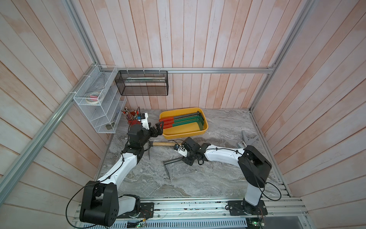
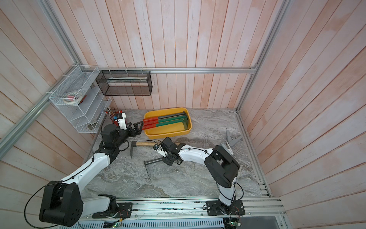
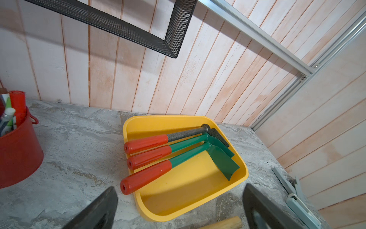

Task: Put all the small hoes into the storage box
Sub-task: Pick up the hoe from the center of the board.

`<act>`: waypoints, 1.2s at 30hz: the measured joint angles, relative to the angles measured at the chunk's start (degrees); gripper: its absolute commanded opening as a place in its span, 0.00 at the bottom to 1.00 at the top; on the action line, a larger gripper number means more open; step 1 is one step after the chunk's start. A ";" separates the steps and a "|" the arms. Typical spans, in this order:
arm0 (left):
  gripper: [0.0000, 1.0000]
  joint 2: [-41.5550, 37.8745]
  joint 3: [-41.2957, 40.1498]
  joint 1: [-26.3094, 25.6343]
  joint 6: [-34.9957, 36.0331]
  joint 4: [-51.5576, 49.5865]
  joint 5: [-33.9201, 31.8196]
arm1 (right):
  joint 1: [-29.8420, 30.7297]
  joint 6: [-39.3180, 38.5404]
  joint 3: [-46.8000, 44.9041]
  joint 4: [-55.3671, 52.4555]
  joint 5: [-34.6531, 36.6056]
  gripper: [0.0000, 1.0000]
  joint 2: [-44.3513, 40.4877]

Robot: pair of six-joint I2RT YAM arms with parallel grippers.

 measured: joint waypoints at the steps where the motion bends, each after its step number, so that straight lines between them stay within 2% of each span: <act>1: 1.00 -0.17 -0.11 0.35 -0.22 0.02 0.11 | 0.02 -0.15 0.00 0.13 0.13 0.35 0.09; 14: 1.00 -0.24 -0.72 1.84 -1.75 1.70 2.43 | 0.24 -2.19 0.59 5.40 1.88 0.37 2.67; 20: 1.00 -0.24 -0.72 1.95 -1.68 1.73 3.39 | 0.24 -2.64 1.22 5.99 2.49 0.44 4.09; 22: 1.00 -0.24 -0.72 1.95 -1.55 1.77 3.61 | 0.26 -2.86 1.62 5.81 2.73 0.51 4.72; 28: 1.00 -0.24 -0.74 1.95 -1.51 2.10 4.46 | 0.26 -3.04 4.28 4.81 3.13 0.53 7.15; 32: 1.00 -0.24 -0.85 1.95 -1.46 2.08 4.63 | 0.26 -3.80 5.66 4.20 2.67 0.41 8.07; 36: 1.00 -0.24 -0.90 1.97 -1.42 2.10 4.66 | 0.48 -5.49 6.99 3.96 1.68 0.22 9.07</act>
